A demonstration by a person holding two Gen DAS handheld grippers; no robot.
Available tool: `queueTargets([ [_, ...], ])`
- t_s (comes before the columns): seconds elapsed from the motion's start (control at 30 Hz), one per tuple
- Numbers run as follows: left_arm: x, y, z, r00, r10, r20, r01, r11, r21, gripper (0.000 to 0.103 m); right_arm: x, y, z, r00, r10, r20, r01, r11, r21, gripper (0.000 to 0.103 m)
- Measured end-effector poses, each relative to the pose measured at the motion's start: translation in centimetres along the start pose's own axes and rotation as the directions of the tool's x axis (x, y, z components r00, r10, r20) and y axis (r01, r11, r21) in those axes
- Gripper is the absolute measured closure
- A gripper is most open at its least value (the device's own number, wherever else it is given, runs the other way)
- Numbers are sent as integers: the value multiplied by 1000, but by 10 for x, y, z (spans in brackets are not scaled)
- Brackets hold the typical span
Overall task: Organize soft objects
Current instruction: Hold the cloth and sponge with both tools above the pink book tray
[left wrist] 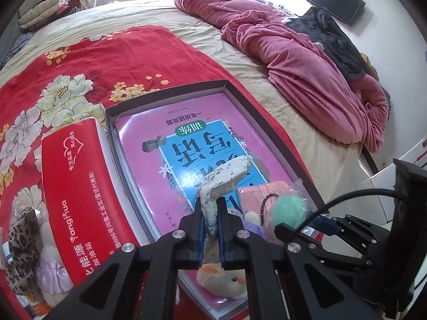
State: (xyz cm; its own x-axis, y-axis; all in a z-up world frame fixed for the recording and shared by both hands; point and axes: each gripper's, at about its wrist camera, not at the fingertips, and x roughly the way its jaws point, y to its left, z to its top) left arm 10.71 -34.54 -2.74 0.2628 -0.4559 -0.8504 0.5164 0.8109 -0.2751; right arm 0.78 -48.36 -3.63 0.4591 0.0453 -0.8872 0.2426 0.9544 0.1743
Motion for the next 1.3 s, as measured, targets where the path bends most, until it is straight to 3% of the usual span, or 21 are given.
queueTargets([
  [0.57,8,7,-2,1000,0,-13,0,1000,-15,95,14,0,5,1000,-26,-9,26,1000,-10,53],
  [0.87,6,7,1,1000,4,-1,-4,1000,-16,95,5,-7,0,998,-70,0,70,998,3,42],
  [1.3,4,11,1,1000,-21,-6,21,999,-36,95,-11,-19,-6,996,-93,16,92,995,47,40],
])
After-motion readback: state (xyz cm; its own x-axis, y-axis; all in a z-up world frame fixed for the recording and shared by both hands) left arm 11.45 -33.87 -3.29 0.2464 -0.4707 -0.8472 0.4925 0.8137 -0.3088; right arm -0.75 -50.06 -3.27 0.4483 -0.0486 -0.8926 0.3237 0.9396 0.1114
